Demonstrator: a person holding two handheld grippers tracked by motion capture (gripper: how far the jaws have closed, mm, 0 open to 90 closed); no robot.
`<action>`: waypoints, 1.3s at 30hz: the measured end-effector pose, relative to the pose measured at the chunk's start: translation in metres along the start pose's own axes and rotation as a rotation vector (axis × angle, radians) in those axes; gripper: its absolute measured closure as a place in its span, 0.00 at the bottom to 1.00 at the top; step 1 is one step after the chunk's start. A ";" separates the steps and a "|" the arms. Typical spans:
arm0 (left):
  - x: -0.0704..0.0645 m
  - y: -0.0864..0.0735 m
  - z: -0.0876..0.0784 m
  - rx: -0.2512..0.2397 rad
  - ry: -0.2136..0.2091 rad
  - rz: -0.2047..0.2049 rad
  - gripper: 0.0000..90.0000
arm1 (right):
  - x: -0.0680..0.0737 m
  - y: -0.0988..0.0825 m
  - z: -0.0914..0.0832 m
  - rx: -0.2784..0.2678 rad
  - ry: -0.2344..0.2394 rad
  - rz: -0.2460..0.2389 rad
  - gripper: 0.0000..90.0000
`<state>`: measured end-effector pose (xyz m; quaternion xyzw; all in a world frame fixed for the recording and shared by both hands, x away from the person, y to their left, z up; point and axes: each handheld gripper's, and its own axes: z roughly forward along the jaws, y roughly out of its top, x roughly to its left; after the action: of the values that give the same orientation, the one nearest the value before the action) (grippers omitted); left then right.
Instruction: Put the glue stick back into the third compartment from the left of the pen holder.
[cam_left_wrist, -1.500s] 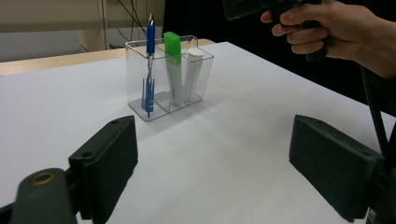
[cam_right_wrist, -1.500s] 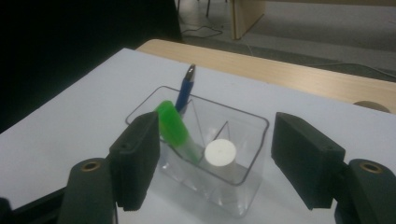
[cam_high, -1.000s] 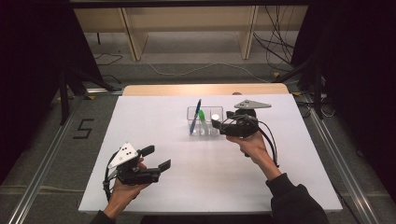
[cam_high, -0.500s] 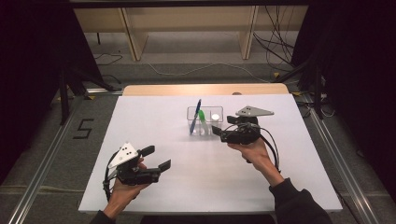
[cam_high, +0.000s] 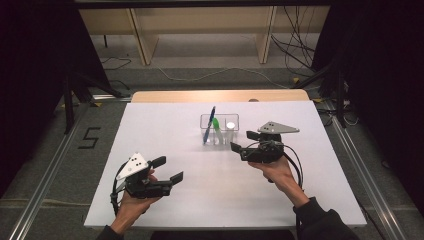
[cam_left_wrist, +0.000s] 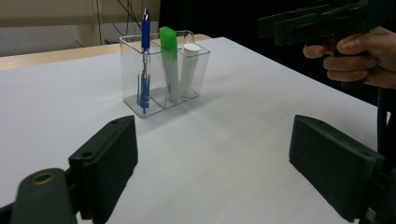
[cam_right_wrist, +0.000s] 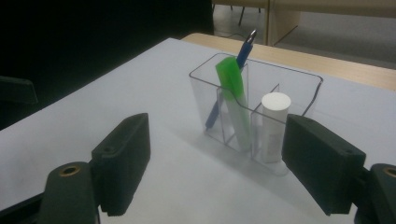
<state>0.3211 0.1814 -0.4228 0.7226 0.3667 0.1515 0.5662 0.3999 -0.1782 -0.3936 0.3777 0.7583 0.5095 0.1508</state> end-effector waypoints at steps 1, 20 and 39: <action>0.000 0.000 0.000 0.001 0.000 0.000 0.17 | 0.000 -0.001 -0.001 -0.004 0.001 -0.005 0.27; -0.001 0.000 0.000 0.007 -0.004 0.002 0.17 | 0.003 -0.014 -0.014 -0.027 0.014 -0.018 0.27; -0.002 0.000 0.001 0.018 -0.017 0.007 0.17 | 0.005 -0.035 -0.038 -0.052 0.015 -0.039 0.27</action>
<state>0.3207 0.1790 -0.4228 0.7302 0.3604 0.1441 0.5623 0.3581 -0.2068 -0.4075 0.3548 0.7532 0.5287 0.1649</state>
